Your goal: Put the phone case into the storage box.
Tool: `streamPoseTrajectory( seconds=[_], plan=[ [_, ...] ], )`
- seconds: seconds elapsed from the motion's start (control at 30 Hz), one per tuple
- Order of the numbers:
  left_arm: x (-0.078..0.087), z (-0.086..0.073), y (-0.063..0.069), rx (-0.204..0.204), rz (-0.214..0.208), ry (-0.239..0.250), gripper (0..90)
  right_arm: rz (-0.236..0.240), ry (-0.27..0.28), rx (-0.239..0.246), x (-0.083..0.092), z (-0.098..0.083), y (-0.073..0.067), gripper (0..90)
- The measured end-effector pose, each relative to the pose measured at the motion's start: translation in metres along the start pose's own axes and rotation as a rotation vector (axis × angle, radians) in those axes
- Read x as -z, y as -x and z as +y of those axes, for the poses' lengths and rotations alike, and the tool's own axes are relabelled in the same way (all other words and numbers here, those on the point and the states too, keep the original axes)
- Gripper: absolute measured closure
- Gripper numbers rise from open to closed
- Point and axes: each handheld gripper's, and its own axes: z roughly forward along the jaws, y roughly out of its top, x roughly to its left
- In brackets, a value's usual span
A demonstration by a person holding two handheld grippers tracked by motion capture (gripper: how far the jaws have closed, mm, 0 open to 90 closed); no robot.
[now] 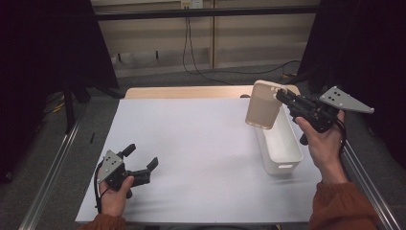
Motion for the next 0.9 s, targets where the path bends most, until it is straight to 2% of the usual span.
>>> streamPoseTrajectory(
  seconds=[0.5,0.63,0.9],
  plan=[
    [-0.001,0.0,0.0,0.007,0.0,0.003,3.0,-0.071,-0.026,0.001,0.004,-0.001,0.027,81.3],
    [-0.001,0.0,0.0,-0.004,-0.003,-0.002,3.0,-0.088,-0.027,-0.004,0.004,-0.002,0.035,81.3],
    [-0.002,0.0,0.0,-0.002,-0.002,0.0,3.0,-0.119,-0.04,0.013,-0.001,-0.007,0.048,81.3]
  ],
)
